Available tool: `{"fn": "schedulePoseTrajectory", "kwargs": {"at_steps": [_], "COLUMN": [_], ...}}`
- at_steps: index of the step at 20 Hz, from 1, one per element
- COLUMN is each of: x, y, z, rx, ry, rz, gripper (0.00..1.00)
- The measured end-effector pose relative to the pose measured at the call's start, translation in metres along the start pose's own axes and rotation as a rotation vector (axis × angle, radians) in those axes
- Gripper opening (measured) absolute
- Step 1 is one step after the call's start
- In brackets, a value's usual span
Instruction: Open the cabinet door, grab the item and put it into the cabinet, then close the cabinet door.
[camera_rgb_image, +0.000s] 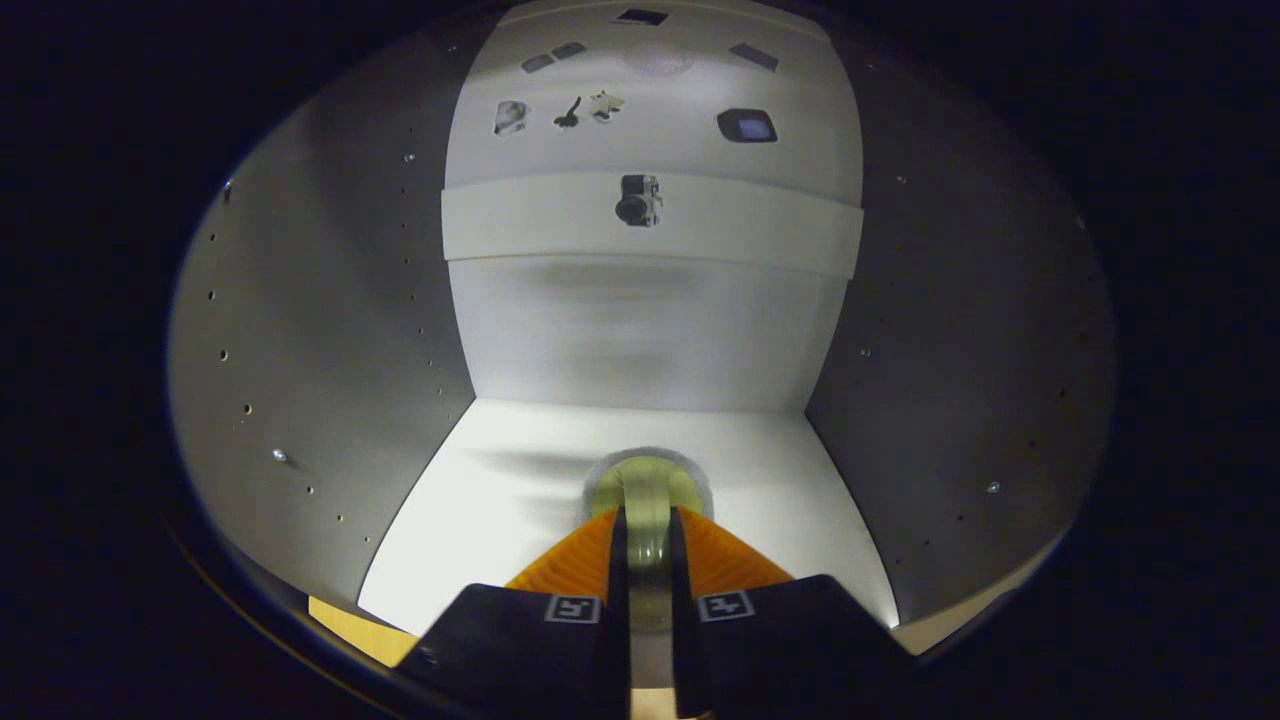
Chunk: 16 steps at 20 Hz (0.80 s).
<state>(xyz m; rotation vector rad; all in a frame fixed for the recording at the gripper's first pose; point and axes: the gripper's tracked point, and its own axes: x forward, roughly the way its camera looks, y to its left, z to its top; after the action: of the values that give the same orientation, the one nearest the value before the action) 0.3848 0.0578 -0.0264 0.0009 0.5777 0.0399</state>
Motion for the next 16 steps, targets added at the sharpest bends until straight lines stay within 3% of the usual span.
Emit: {"fn": "schedulePoseTrajectory", "kwargs": {"at_steps": [3,9,16], "x": [0.005,-0.006,-0.081], "y": [0.003,0.001,-0.008], "z": [-0.001,0.009,0.072], "rx": [0.010,0.002,0.082], "ry": [0.007,-0.022,-0.258], "rz": [0.004,-0.014,-0.033], "gripper": [0.29,1.00,0.98]}}
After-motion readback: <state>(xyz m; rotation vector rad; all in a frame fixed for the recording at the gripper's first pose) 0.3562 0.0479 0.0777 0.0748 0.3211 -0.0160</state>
